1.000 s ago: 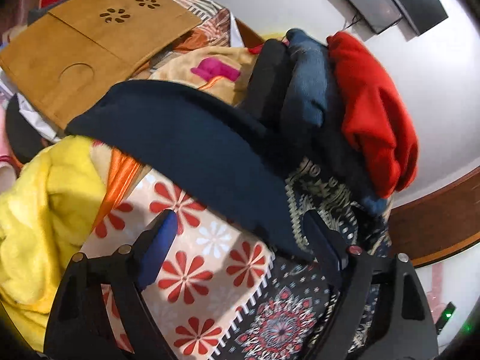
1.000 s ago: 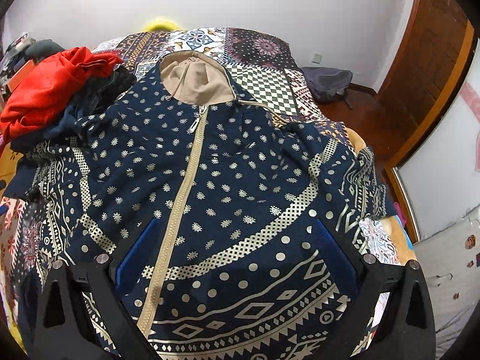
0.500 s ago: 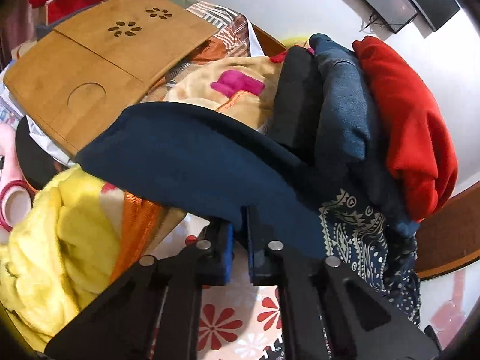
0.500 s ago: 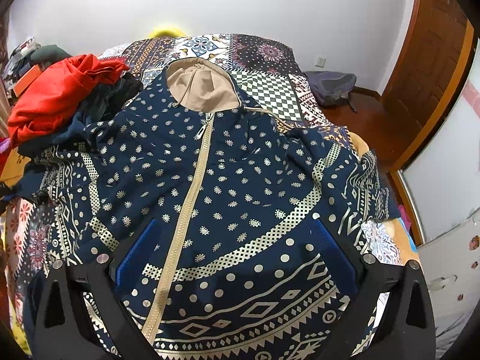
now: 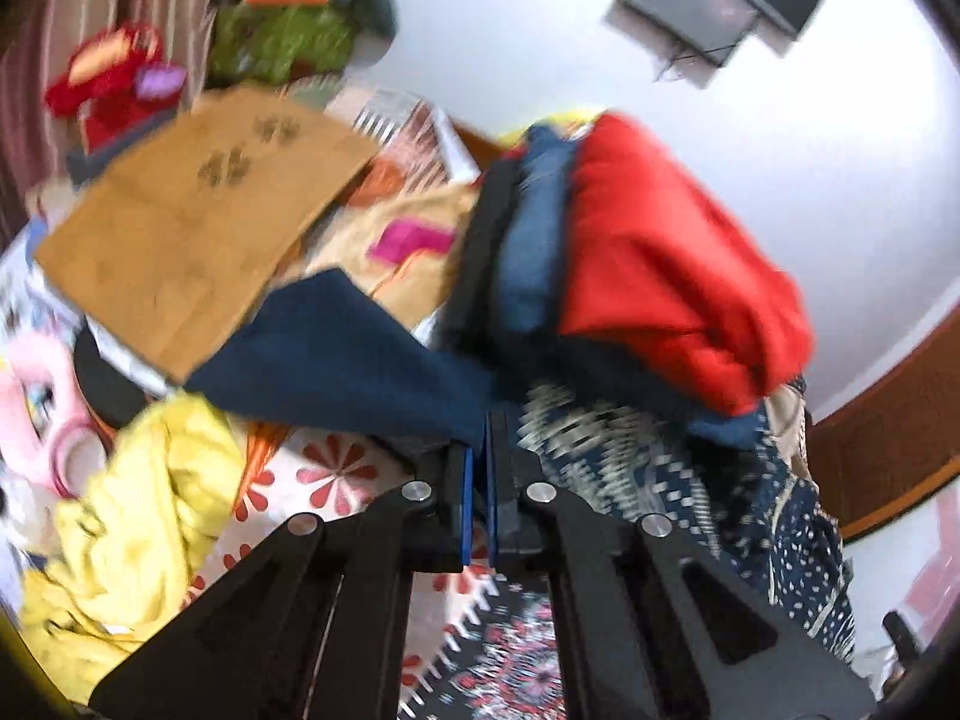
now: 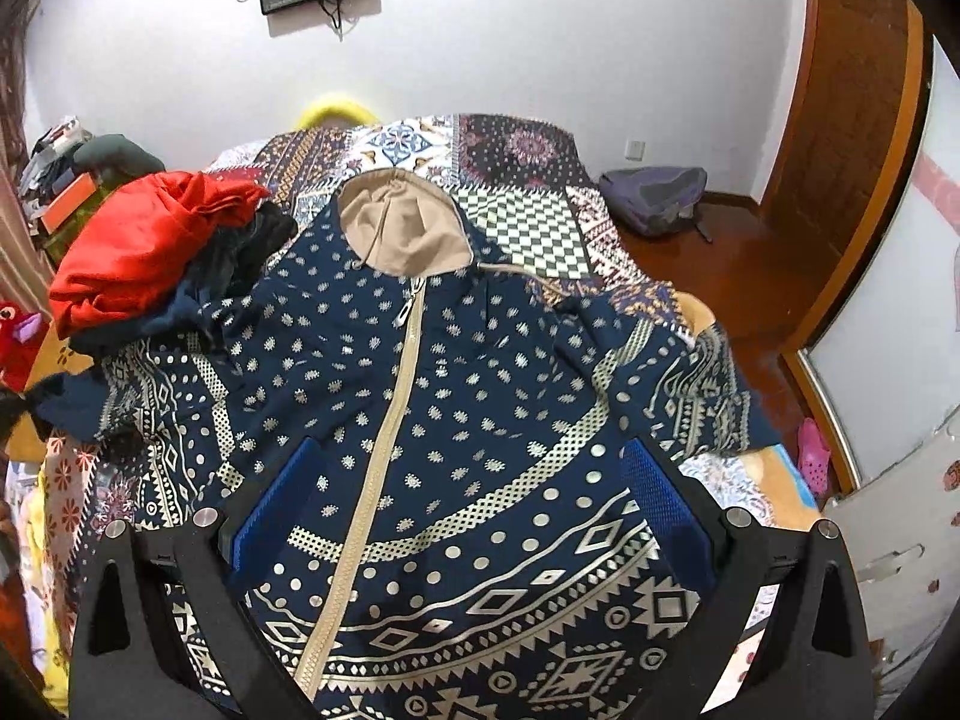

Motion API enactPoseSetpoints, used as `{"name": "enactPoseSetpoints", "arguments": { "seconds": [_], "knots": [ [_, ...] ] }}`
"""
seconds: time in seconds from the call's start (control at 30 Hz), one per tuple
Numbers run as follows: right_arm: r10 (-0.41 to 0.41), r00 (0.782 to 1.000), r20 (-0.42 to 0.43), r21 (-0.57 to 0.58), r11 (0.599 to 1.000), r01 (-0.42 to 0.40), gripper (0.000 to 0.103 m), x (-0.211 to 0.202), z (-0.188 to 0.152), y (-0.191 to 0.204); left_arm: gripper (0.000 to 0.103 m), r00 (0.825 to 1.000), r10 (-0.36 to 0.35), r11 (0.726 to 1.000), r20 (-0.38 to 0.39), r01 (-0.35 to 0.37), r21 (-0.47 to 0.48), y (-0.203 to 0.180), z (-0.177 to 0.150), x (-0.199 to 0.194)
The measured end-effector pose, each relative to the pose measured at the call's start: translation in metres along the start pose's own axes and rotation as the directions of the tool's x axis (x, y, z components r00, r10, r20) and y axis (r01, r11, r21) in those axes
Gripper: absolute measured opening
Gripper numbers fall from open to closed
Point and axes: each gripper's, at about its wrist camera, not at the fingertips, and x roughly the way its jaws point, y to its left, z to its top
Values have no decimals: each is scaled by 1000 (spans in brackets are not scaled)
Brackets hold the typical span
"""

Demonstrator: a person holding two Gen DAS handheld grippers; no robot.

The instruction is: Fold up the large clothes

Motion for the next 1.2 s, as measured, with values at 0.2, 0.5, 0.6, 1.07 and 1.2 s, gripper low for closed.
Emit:
{"name": "enactPoseSetpoints", "arguments": {
  "seconds": [0.2, 0.5, 0.6, 1.07, 1.2],
  "knots": [
    [27, 999, 24, 0, 1000, -27, 100, -8, -3, -8, 2, 986, -78, 979, 148, 47, 198, -79, 3, -65],
    [93, 992, 80, 82, 992, -99, 100, -23, -6, -35, 2, 951, -285, 892, 117, 218, 397, -206, -3, -92],
    [106, 988, 116, 113, 986, -119, 100, -31, -7, -49, 2, 944, -320, 850, 78, 250, 464, -248, -17, -85],
    [77, 991, 105, 146, 985, -92, 100, -25, -10, -77, 2, 930, -222, 717, -294, 360, 596, -339, -117, 11],
    [59, 993, 99, 116, 991, -70, 100, -22, -11, -71, 2, 910, -146, 681, -387, 376, 628, -337, -142, 25]
  ]
}}
